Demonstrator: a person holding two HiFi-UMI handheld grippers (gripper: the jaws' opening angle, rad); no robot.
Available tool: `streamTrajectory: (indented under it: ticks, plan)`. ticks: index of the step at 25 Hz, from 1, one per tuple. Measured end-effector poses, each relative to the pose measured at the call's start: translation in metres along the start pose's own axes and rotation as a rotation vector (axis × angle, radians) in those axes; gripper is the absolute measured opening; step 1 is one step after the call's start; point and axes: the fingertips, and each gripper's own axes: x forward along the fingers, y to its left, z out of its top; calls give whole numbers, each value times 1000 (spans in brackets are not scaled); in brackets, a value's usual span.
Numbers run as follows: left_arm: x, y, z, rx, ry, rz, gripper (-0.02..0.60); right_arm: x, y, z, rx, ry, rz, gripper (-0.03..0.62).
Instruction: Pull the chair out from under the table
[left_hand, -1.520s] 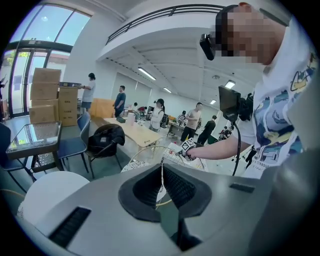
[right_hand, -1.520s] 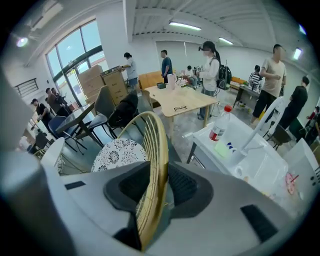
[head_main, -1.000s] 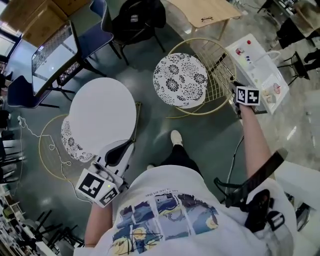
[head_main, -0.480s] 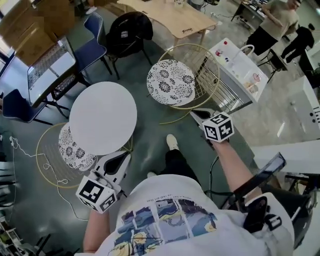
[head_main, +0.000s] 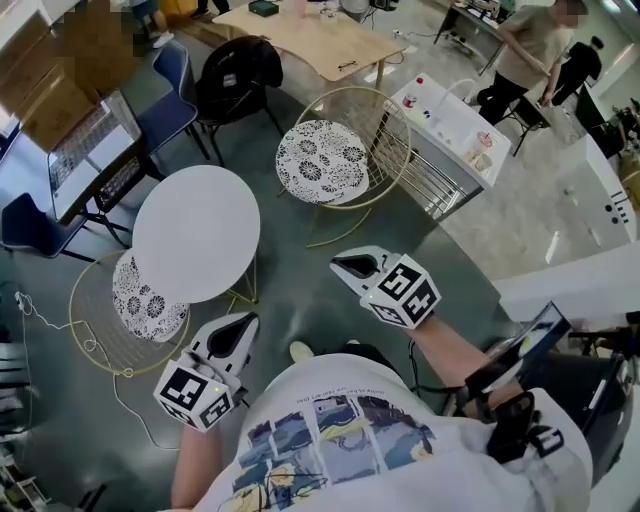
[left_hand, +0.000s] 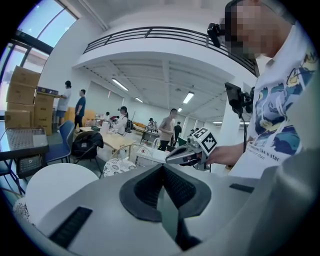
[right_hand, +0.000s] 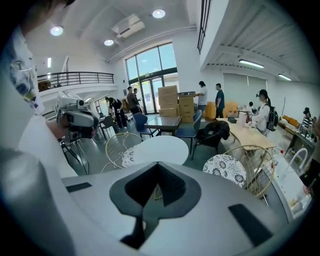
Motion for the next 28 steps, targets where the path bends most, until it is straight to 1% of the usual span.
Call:
streamTrajectory:
  ticks: [2, 6, 14, 19, 23, 28]
  plan:
    - [0, -9, -1, 6, 3, 3, 9, -9, 14, 2, -32, -15, 16, 11]
    - [12, -39, -1, 18, 14, -5, 9, -36, 32, -5, -45, -49, 36, 11]
    - [51, -128, 3, 29, 7, -44, 9, -107, 44, -35, -69, -74, 60, 11]
    - [56, -174, -8, 12, 34, -33, 9, -144, 59, -52, -81, -85, 92, 11]
    - [59, -199, -18, 8, 64, -18, 9, -164, 66, -61, -84, -107, 117, 11]
    - [64, -215, -27, 9, 88, -18, 9, -173, 71, -71, -74, -119, 128, 11]
